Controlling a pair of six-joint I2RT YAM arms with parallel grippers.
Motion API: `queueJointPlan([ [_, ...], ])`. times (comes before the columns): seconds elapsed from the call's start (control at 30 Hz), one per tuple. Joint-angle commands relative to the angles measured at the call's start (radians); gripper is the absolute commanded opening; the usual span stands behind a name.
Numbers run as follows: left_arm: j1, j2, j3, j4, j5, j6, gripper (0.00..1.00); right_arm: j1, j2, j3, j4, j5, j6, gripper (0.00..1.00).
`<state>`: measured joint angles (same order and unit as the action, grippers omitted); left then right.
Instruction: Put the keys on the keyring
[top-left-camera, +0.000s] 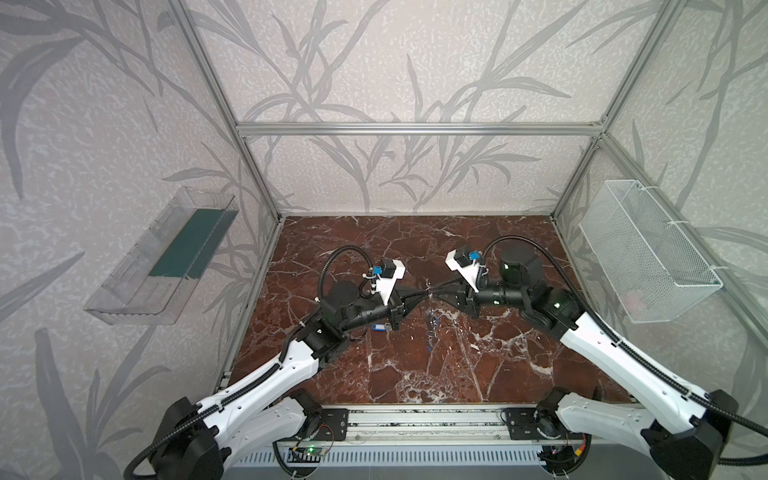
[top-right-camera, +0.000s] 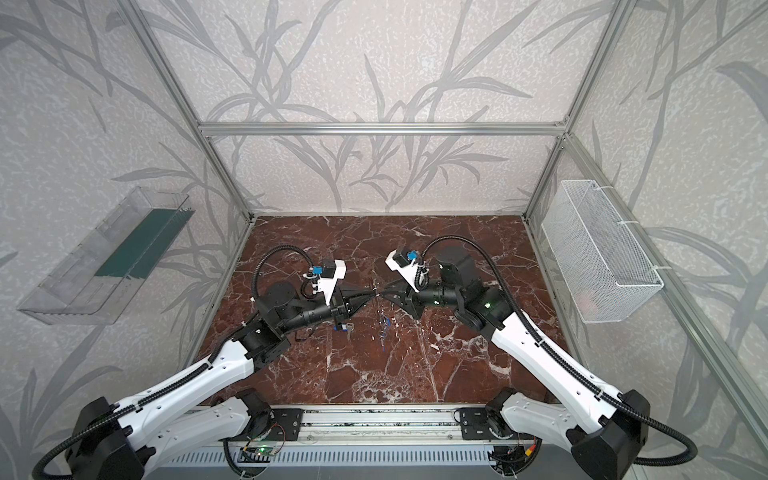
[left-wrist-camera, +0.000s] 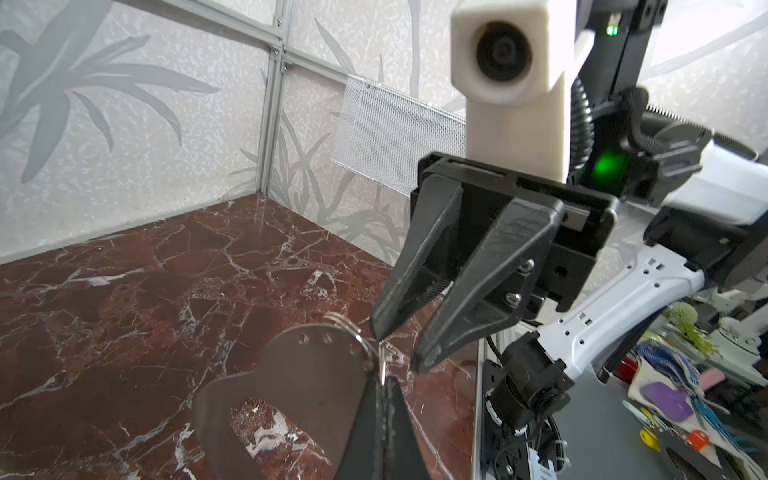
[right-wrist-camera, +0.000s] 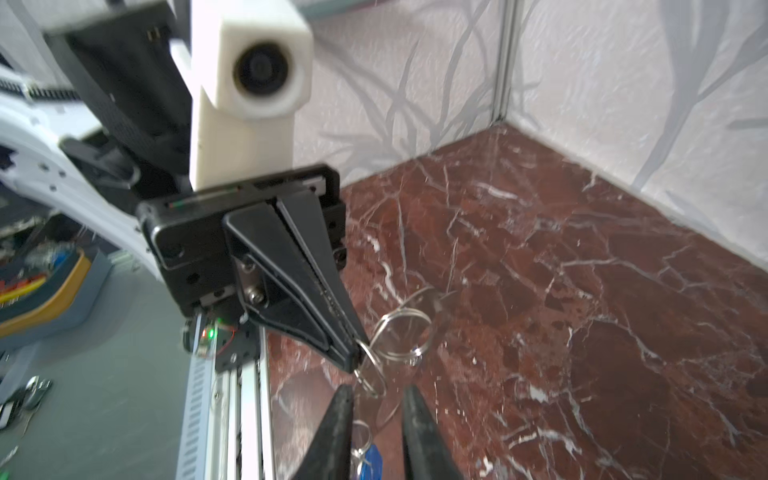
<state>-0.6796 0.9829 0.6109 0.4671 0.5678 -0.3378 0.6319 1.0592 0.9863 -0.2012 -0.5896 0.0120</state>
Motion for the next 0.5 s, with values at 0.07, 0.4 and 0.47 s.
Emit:
queueJointPlan([
  [0.07, 0.000, -0.033, -0.049, 0.237, -0.105, -0.087, 0.00, -0.018, -0.119, -0.209, 0.469, 0.074, 0.279, 0.24],
  [0.4, -0.006, 0.035, -0.075, 0.452, -0.107, -0.188, 0.00, -0.009, -0.008, -0.325, 0.973, -0.021, 0.551, 0.23],
  [0.47, -0.007, 0.045, -0.070, 0.469, -0.100, -0.200, 0.00, 0.003, 0.024, -0.313, 1.018, -0.030, 0.567, 0.23],
])
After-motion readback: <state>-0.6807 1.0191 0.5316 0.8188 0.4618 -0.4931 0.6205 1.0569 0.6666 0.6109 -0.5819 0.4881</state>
